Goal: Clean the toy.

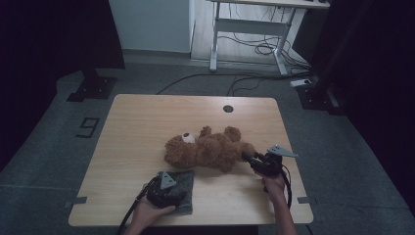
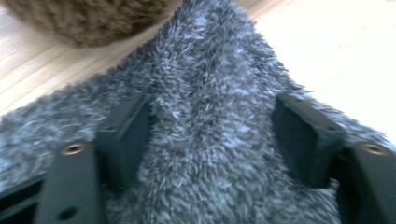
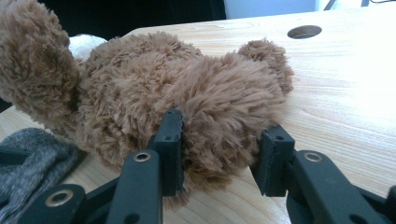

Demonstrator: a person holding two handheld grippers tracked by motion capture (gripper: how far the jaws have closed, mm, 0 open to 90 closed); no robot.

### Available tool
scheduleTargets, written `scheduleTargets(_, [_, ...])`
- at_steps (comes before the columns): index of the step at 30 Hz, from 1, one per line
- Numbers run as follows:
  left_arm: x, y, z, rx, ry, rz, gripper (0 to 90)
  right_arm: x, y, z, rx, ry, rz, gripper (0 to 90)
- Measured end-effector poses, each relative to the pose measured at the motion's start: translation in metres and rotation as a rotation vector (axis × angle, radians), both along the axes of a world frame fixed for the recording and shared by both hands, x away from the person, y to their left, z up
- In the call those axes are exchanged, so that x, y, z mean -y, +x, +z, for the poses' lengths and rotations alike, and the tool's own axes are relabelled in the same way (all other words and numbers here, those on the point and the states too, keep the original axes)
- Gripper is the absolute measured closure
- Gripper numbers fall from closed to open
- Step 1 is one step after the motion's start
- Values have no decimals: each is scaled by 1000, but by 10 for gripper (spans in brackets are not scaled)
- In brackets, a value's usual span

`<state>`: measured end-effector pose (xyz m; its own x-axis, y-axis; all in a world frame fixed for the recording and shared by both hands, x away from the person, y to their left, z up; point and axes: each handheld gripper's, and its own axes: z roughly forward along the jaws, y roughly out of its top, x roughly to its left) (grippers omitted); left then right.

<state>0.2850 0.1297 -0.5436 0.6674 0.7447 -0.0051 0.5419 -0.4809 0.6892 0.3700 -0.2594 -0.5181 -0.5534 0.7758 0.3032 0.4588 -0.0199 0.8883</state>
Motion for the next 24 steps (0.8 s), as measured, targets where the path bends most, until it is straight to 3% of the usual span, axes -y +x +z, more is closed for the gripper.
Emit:
scheduleTargets(9, [-10,2,1,29,-2,28,609,-1,-1,-1,-2,-4,-2,602])
scheduleTargets(13, [-16,4,2,16,-22,22,691,-1,-1,-1,-2,-4,-2,602])
scheduleTargets(20, [-25,4,10,-6,-50,15,729,-1,-3,-1,-3,-3,0,603])
scheduleTargets(22, [-37,1,26,13,-98,26,731,0,-3,-1,-4,-2,2,603])
scheduleTargets(24, [-40,1,30,19,-111,31,731,0,-3,-1,-5,0,3,603])
